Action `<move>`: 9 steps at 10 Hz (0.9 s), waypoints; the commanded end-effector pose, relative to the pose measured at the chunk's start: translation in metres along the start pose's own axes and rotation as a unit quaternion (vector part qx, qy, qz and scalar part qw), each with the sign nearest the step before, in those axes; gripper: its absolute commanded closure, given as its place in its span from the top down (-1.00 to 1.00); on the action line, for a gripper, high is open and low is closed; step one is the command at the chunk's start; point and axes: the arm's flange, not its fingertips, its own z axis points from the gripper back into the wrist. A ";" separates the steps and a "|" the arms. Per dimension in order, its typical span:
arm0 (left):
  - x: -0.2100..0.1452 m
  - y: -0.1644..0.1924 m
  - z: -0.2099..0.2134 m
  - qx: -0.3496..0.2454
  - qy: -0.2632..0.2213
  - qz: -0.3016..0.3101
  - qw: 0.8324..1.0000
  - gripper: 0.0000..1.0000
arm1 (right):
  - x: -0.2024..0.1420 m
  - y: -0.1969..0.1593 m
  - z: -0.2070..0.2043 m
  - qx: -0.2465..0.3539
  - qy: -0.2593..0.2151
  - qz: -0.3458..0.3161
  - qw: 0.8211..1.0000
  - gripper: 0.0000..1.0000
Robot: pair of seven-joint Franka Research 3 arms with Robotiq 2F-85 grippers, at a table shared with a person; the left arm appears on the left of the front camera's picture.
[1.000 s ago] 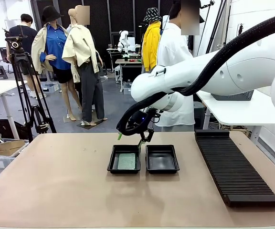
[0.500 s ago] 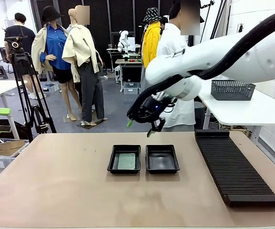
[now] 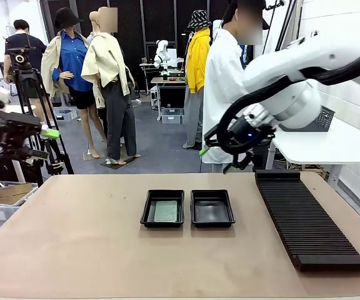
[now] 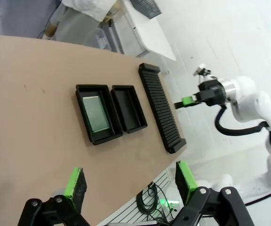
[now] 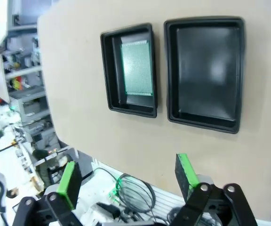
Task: Inspect and transfer BCBs to ESD trays.
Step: Pick up the ESD tray and place it on the left side of the table.
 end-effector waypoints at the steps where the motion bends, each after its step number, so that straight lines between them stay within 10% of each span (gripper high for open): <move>1: 0.025 -0.013 -0.025 0.047 0.048 0.023 0.997 1.00 | -0.023 -0.031 0.017 0.044 -0.023 0.015 0.999 1.00; 9: 0.047 -0.054 -0.141 0.147 0.172 0.049 0.973 1.00 | -0.039 -0.115 0.074 0.113 -0.030 0.021 0.993 1.00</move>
